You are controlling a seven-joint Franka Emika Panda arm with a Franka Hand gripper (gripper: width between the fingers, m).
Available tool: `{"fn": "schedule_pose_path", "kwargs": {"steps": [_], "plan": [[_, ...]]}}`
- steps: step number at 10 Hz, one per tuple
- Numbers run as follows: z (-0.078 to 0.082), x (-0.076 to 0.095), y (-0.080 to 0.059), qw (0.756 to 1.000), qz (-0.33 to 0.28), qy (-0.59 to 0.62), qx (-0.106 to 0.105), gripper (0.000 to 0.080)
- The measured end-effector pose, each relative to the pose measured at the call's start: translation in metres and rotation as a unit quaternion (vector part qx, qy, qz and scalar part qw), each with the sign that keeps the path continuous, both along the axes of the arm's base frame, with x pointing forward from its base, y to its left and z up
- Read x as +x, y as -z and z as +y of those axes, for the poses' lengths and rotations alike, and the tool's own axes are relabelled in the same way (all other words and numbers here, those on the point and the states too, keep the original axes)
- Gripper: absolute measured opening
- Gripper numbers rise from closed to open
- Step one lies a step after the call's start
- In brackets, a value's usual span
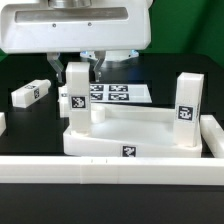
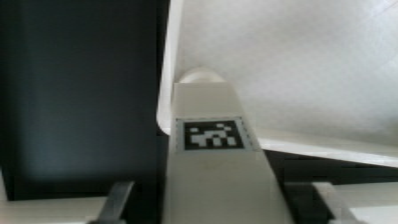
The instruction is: Assemble desk
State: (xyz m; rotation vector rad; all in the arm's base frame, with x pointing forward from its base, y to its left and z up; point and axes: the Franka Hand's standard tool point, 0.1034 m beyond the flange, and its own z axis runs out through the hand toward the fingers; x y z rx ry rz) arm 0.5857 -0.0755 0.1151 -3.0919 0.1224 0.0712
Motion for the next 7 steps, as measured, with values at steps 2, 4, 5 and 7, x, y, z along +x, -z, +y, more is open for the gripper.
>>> {"fn": "schedule_pose_path", "kwargs": {"steps": [2,4,5,7], "plan": [[-0.0007,-0.0010,0.0000,0.994,-0.001,0.107,0.006,0.0289],[0.0005,-0.0008,0.0001,0.977,-0.001,0.211,0.010,0.0291],[0.0016,-0.0003,0.0007,0.966,-0.001,0.258,0.013,0.0291],[0.0046,0.0011,0.0012,0.940,-0.004,0.340,0.010,0.0291]]}}
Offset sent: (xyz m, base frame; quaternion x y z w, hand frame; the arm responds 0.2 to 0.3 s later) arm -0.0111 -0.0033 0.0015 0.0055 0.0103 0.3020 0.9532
